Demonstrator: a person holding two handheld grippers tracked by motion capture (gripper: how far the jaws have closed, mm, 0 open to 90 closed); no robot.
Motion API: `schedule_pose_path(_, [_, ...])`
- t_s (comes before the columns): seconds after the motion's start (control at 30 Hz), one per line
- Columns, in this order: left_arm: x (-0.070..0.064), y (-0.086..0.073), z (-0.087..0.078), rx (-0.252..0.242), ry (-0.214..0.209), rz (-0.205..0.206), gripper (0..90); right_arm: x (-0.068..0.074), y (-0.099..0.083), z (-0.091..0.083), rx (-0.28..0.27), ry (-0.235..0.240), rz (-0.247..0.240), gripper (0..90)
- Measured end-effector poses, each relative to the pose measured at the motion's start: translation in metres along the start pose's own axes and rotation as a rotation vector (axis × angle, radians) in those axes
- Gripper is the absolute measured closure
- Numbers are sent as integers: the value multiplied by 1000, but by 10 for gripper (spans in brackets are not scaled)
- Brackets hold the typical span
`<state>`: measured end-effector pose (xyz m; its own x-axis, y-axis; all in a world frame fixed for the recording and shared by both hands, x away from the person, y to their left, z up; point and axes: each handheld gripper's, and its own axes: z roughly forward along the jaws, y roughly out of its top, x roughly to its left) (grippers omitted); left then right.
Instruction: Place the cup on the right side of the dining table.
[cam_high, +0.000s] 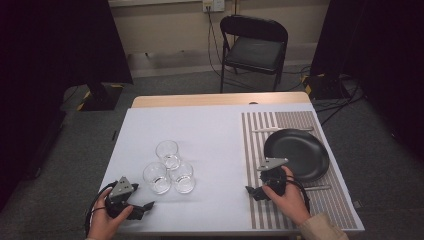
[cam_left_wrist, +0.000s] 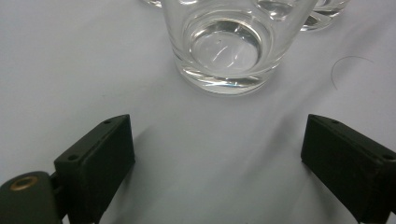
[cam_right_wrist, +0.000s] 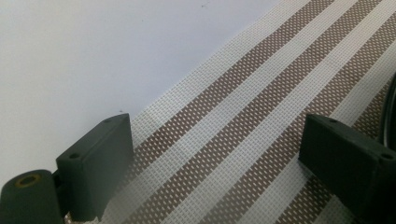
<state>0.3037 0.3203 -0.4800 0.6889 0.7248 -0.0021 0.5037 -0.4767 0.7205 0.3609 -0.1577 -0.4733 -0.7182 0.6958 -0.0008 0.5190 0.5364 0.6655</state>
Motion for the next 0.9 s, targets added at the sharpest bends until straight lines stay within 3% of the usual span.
schedule_pose_path(0.27, [0, 0, 0, -1, -2, 0, 81, -1, 5, 0, 34, 5, -4, 89])
schedule_pose_path(0.4, [0, -1, 0, -2, -2, -1, 81, -3, 11, 0, 77, 18, -9, 123])
schedule_pose_path(0.47, [-1, -1, 0, -4, -2, -4, 81, -7, 17, -3, 66, 8, 9, 143])
schedule_pose_path(0.6, [0, -1, 0, -6, -5, -5, 80, -9, 24, -5, 69, 7, 1, 144])
schedule_pose_path(0.9, [0, -1, 0, -5, -3, -5, 80, -5, 40, -5, 91, 43, -12, 150])
